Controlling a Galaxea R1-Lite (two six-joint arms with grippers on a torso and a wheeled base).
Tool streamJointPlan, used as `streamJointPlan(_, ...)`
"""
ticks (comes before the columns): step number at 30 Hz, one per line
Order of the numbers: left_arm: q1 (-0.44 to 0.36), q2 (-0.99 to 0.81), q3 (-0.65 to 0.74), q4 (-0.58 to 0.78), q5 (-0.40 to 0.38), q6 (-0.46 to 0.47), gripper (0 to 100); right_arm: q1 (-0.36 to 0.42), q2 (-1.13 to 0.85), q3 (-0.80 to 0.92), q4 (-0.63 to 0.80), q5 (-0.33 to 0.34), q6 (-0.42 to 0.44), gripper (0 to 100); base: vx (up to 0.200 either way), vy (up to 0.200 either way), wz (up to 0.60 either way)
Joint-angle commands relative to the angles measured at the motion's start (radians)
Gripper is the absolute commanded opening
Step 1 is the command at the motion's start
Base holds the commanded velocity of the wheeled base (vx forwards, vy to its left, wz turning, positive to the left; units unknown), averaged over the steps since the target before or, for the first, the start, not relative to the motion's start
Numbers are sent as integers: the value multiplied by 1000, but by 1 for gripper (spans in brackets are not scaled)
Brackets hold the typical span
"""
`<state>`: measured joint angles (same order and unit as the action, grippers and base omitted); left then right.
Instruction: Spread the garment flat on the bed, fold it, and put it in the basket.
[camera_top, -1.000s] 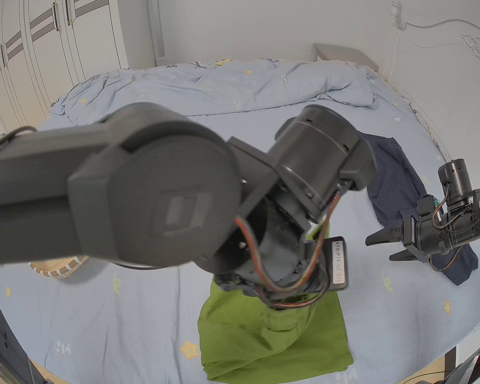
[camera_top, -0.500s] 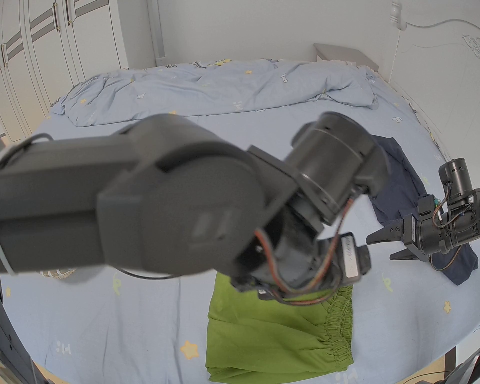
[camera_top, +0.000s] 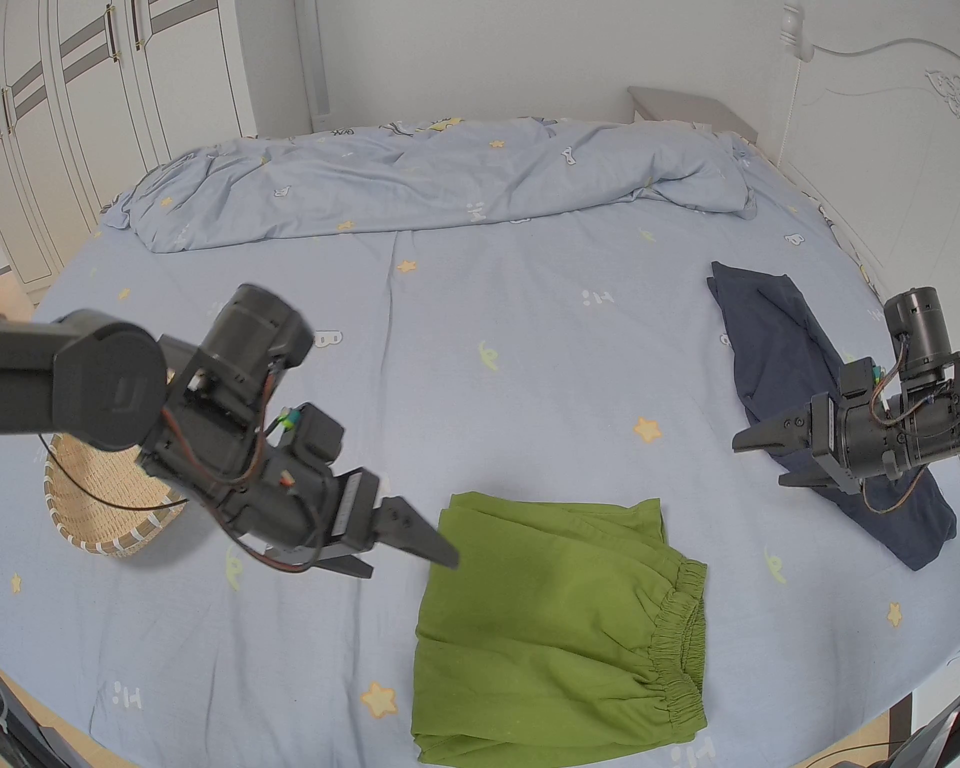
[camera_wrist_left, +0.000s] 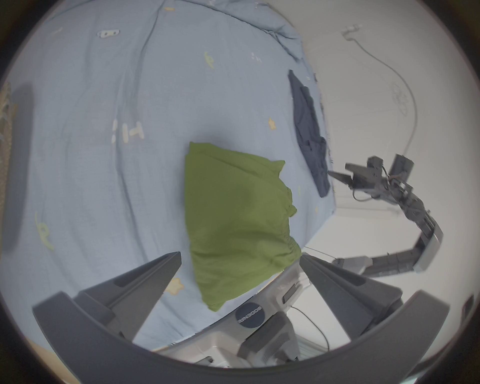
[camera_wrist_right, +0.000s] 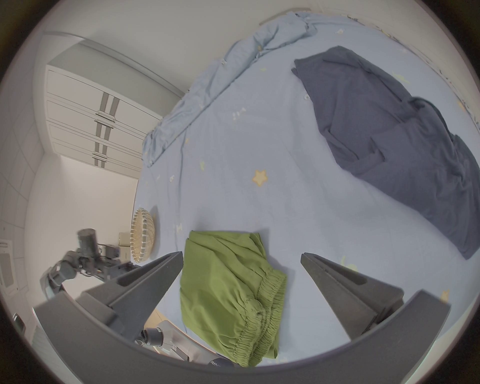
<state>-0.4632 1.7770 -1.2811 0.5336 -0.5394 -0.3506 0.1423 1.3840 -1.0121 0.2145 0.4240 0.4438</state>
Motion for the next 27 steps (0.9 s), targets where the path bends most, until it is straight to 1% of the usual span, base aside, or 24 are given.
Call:
streamJointPlan(1,219,-33,281,-208,-177,163,100,0,1,-86,-1,50,1,100,0,0,0)
streamJointPlan(3,210,5,322,-281,-177,163,100,-4,-3,-82,0,64,1,100,0,0,0)
streamJointPlan(4,210,5,322,-281,-177,163,100,-4,-3,-82,0,64,1,100,0,0,0)
streamJointPlan(5,179,48,348,-356,-182,160,100,-6,-7,-80,0,64,1,100,0,0,0)
streamJointPlan(9,123,93,390,-431,-188,157,100,-6,-8,-68,0,64,1,100,0,0,0)
streamJointPlan(10,123,93,390,-431,-188,157,100,-6,-8,-68,0,64,1,100,0,0,0)
streamJointPlan(12,101,108,393,-443,-212,145,100,-6,-8,-68,0,64,1,100,0,0,0)
streamJointPlan(13,87,124,393,-445,-241,131,100,-6,-8,-68,0,64,1,100,0,0,0)
streamJointPlan(14,84,128,393,-446,-246,130,100,-6,-7,-66,0,64,1,100,0,0,0)
streamJointPlan(18,61,180,393,-474,-248,131,100,-6,-7,-66,0,64,1,100,0,0,0)
streamJointPlan(22,49,196,393,-498,-248,131,100,-6,-7,-63,0,64,1,100,0,0,0)
streamJointPlan(27,0,234,393,-540,-240,136,100,-4,-5,-63,0,64,1,100,0,0,0)
